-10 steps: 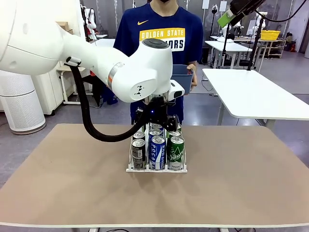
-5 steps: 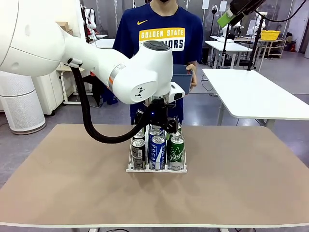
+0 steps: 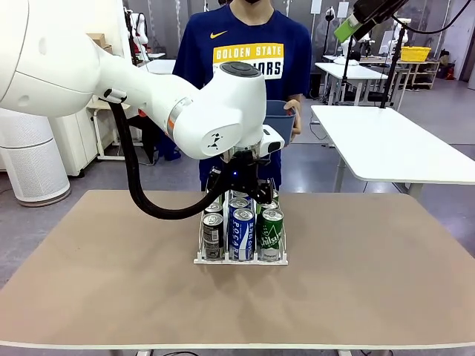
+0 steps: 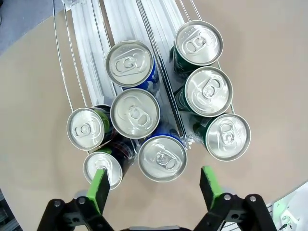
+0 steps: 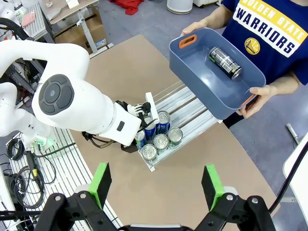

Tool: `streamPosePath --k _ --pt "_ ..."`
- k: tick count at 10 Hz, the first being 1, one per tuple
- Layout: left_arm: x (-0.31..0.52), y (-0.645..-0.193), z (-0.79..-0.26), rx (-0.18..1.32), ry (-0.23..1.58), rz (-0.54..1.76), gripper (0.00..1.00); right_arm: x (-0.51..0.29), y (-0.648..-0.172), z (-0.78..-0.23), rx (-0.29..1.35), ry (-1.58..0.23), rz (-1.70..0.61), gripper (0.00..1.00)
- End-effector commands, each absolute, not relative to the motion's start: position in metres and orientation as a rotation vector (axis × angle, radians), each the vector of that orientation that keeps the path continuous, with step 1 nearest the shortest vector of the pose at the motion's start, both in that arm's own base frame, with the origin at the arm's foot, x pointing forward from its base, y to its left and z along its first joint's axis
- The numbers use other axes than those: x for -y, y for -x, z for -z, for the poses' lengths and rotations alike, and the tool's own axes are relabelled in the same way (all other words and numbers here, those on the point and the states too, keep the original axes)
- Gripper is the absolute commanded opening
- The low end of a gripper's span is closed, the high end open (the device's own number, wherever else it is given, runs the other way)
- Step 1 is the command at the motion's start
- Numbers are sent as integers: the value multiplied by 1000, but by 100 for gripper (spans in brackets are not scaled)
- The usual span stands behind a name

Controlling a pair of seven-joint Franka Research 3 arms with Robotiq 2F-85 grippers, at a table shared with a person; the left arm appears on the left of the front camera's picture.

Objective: Fill the beverage cans into the dispenser.
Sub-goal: Pick up the Pepsi coke handed by the human.

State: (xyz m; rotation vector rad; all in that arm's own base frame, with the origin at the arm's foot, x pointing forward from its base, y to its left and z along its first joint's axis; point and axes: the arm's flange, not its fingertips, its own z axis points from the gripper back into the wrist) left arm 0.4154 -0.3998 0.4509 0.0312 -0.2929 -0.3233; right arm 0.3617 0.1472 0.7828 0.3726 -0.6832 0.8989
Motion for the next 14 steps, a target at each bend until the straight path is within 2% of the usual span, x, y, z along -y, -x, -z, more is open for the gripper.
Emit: streamPosePath --k 1,3,6,9,12,14 --pt "400 -417 -451 292 -24 324 100 -147 -361 -783 674 -377 -905 100" --pt "400 -415 -451 293 -31 323 99 -147 -361 -783 674 -377 -905 100" --pt "347 -396 -503 340 124 485 100 -147 -361 -783 674 -377 -905 100" --pt "278 -376 -557 338 38 574 100 -147 -361 -783 674 -377 -905 100" --pt "211 -367 -620 368 96 650 100 -147 -361 -783 674 -377 -905 100" --pt "179 -358 -663 467 161 705 100 -147 -361 -783 674 -377 -905 100"
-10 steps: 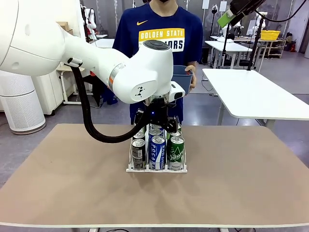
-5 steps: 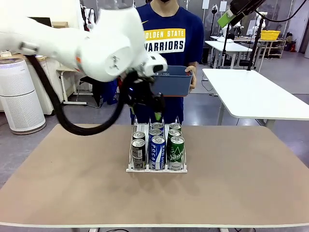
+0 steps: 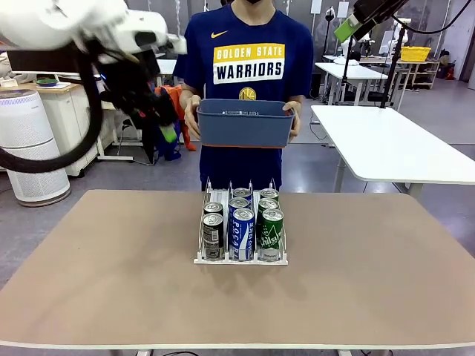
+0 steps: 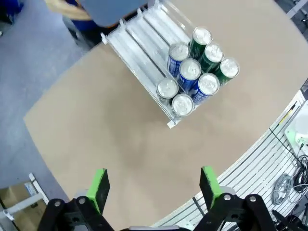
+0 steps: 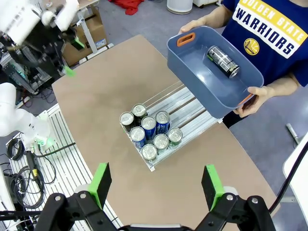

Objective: Fill the beverage cans into the dispenser.
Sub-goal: Pick up the Pepsi coke handed by the human.

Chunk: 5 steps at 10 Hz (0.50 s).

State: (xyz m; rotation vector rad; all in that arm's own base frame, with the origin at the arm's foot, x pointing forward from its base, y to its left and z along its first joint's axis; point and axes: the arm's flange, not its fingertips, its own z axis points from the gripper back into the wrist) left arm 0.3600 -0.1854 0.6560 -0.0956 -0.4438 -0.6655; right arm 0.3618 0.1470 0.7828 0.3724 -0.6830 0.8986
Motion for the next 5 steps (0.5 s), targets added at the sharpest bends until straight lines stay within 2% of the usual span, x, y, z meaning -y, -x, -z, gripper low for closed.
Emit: streamPosePath --k 1,3,5 --pt "170 -354 -679 505 186 741 100 -147 -361 -783 674 -377 -905 100" --pt "155 -348 -707 626 242 786 100 -147 -361 -783 674 -377 -905 100" --pt "148 -345 -720 635 227 751 100 -147 -361 -783 674 -377 -905 100"
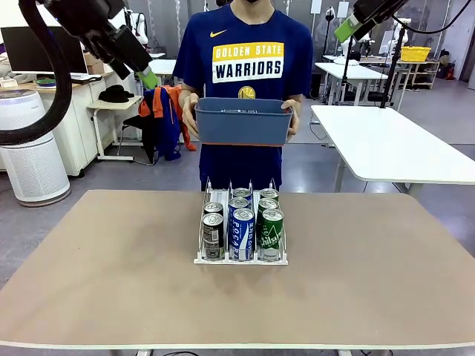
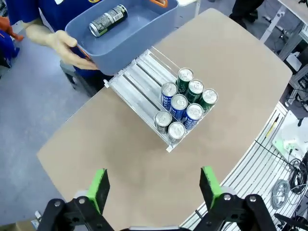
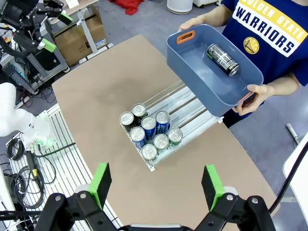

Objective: Fill the beverage cans into the dispenser.
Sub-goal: Pick up the Pepsi coke handed by the human.

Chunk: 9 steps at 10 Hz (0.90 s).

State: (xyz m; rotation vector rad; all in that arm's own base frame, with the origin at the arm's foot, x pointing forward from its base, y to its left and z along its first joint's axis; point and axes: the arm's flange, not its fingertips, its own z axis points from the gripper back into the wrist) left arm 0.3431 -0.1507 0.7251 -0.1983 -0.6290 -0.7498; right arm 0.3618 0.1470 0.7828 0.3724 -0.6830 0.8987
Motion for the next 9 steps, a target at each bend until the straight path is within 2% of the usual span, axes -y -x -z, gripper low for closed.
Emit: streamPosePath --k 1,2,5,6,9 --pt "154 -347 -719 627 183 632 100 -147 -361 -783 674 -377 -905 100" --pt "151 -343 -725 629 198 750 100 -147 -361 -783 674 -377 -905 100" --pt "152 -344 -725 628 195 719 100 -147 -361 -783 674 -377 -905 100" --pt "163 -350 -708 631 313 730 100 -147 -361 -783 674 -377 -905 100" --pt "155 -360 -731 647 267 784 100 -147 -361 -783 674 -377 -905 100"
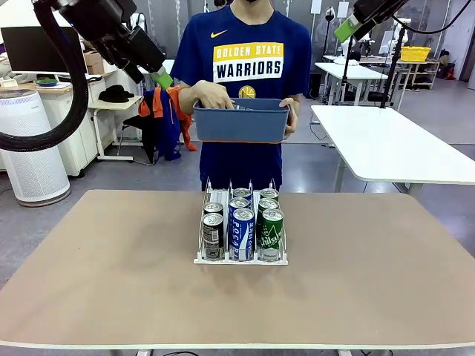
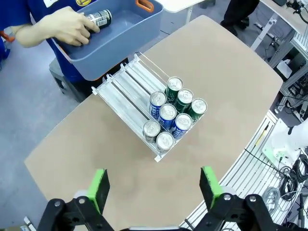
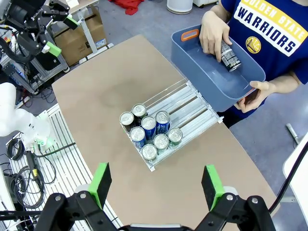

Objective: Fill the beverage cans into the dispenser.
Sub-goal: Pick up the Pepsi coke handed by the human.

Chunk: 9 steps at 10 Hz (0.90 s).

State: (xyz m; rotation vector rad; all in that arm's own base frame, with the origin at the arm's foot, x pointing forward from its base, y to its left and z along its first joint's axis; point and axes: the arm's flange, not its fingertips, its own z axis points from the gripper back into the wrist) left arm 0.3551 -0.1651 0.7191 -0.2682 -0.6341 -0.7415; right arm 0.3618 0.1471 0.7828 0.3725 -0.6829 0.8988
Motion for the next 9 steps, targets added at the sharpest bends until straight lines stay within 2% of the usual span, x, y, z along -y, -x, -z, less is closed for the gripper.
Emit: streamPosePath --k 1,9 --pt "154 -358 -739 650 256 785 100 -147 -361 -783 674 -377 -905 100" --pt "156 -349 -757 693 257 760 100 -147 -361 -783 674 -377 -905 100"
